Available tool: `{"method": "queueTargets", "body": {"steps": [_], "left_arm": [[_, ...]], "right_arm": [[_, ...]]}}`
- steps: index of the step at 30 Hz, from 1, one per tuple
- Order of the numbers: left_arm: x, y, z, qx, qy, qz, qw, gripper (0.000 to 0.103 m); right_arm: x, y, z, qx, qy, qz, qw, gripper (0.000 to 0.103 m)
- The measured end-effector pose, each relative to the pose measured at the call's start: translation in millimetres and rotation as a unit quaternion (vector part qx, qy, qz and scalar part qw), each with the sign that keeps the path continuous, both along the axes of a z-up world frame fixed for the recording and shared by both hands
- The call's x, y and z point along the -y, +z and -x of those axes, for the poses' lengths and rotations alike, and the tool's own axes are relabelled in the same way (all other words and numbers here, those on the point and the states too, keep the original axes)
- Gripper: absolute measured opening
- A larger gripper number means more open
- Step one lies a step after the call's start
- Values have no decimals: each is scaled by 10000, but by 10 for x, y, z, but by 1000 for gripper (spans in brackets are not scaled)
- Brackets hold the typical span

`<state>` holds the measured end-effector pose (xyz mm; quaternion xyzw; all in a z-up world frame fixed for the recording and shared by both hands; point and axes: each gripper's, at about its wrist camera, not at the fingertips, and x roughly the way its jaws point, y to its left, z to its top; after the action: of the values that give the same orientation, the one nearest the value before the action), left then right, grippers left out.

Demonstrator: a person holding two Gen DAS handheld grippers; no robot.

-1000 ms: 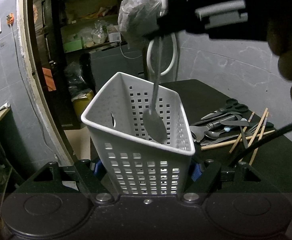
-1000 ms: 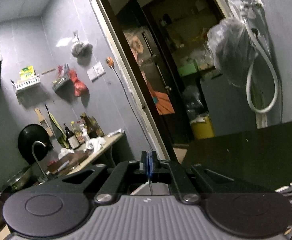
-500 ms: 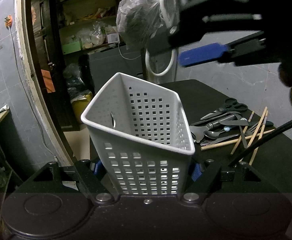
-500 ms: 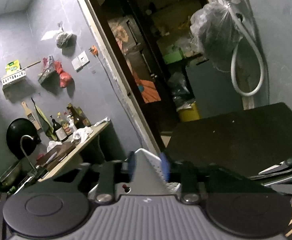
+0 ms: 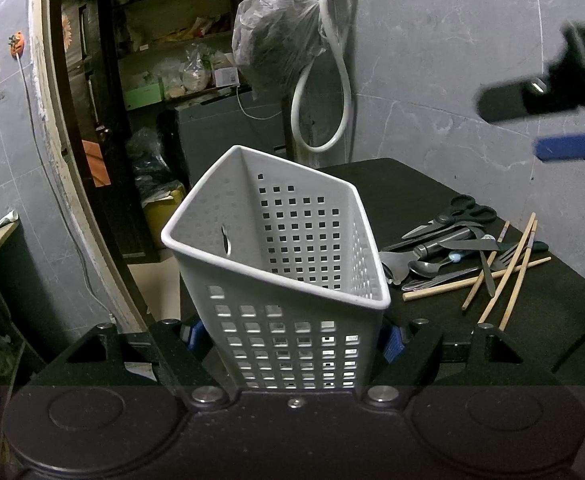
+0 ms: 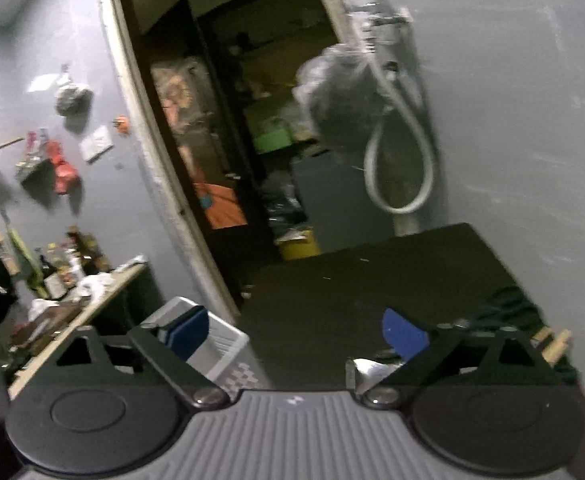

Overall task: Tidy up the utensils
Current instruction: 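Open the right tool to drop the spoon into the holder, then move the right tool back over the utensil pile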

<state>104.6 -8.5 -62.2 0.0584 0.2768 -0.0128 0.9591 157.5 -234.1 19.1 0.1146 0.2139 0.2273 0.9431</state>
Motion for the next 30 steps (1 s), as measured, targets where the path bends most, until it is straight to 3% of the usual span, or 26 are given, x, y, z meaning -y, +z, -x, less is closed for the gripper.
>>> {"method": "queueTargets", "body": {"steps": [11, 23, 30], "left_arm": [[5, 23, -11, -81, -9, -32, 10000, 80], [9, 50, -56, -153, 10, -30, 9999, 80], [31, 39, -66, -175, 77, -38, 9998, 80]], "right_arm": [[369, -434, 65, -719, -764, 136, 9944, 103], [505, -853, -22, -1524, -931, 93, 9839, 103], [526, -943, -133, -1715, -914, 86, 9809, 103]]}}
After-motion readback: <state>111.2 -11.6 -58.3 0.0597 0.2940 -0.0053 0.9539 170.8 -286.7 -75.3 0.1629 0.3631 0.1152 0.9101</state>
